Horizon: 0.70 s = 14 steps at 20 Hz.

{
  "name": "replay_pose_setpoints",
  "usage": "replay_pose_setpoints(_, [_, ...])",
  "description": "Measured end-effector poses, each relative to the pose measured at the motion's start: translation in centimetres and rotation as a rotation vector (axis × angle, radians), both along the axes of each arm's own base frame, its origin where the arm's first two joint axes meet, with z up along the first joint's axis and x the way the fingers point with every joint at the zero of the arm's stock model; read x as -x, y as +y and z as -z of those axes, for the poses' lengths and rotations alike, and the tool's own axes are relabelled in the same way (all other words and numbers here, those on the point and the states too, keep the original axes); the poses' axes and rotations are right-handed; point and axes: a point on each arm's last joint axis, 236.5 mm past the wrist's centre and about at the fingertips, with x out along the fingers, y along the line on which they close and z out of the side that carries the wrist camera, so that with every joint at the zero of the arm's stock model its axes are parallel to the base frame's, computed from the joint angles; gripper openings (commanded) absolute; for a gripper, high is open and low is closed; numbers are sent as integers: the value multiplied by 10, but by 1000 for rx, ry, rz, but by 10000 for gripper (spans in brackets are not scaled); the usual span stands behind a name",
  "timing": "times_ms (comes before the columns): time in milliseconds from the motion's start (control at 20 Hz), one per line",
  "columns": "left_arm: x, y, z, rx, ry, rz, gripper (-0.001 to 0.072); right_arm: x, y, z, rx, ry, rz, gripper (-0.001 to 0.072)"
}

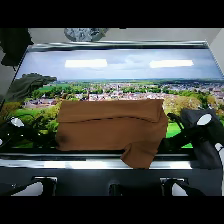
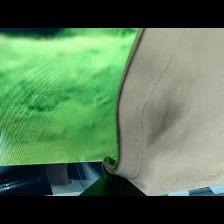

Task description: Fold the shirts.

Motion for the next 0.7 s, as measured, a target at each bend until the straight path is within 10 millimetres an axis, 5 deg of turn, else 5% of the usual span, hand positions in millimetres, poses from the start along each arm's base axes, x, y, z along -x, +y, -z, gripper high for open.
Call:
replay_pose_setpoints(250, [-2,1,1,-3,-10,6,37,19,24,23,-63,-4,72,545])
replay_pose_setpoints(350, [-2,1,1,-3,-12,9,37,17,30,32,-76,-30,106,356])
replay_pose_setpoints(450, [-2,1,1,-4,-13,11,37,14,30,40,-65,-57,132,50])
replay_pose_setpoints(700, [-5,3,-1,-7,-45,51,35,6,35,34,-97,-130,85,45])
